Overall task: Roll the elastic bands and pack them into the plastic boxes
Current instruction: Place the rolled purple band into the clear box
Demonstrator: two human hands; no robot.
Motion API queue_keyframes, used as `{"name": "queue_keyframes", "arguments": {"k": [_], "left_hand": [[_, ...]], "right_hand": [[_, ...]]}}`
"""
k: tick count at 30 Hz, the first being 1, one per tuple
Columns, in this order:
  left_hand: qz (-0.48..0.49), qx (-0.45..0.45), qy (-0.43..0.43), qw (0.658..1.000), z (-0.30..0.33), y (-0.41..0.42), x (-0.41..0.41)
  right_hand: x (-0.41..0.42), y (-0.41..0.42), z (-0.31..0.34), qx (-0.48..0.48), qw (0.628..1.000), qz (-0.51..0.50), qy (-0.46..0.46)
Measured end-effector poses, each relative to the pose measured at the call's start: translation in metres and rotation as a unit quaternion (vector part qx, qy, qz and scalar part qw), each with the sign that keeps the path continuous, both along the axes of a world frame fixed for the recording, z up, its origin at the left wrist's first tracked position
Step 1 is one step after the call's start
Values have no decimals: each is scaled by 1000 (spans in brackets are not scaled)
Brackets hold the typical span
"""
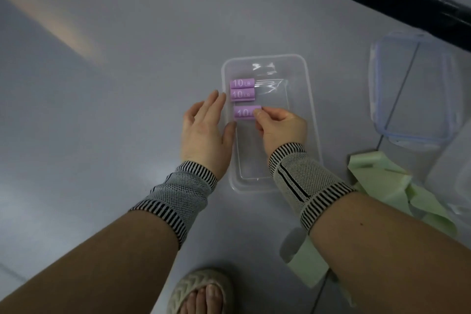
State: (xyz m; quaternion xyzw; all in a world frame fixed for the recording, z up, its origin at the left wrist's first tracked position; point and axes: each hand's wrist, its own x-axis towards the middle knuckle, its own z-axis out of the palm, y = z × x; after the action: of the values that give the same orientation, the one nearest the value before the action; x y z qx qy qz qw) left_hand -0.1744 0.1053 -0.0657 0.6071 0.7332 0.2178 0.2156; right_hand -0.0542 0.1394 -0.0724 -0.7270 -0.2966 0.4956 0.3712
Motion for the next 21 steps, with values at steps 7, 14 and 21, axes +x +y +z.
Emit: {"name": "queue_keyframes", "arguments": {"k": [7,14,21], "left_hand": [[-43,-28,-10,999,-10,-3,-5],[-46,-20,-12,999,-14,-3,-3],[-46,-14,-17,999,-13,-4,-2]], "right_hand": [[-8,17,-21,5,994,65,-89],[-10,29,-33,23,986,74,-151],[-14,28,-36,27,977,75,-196]]}}
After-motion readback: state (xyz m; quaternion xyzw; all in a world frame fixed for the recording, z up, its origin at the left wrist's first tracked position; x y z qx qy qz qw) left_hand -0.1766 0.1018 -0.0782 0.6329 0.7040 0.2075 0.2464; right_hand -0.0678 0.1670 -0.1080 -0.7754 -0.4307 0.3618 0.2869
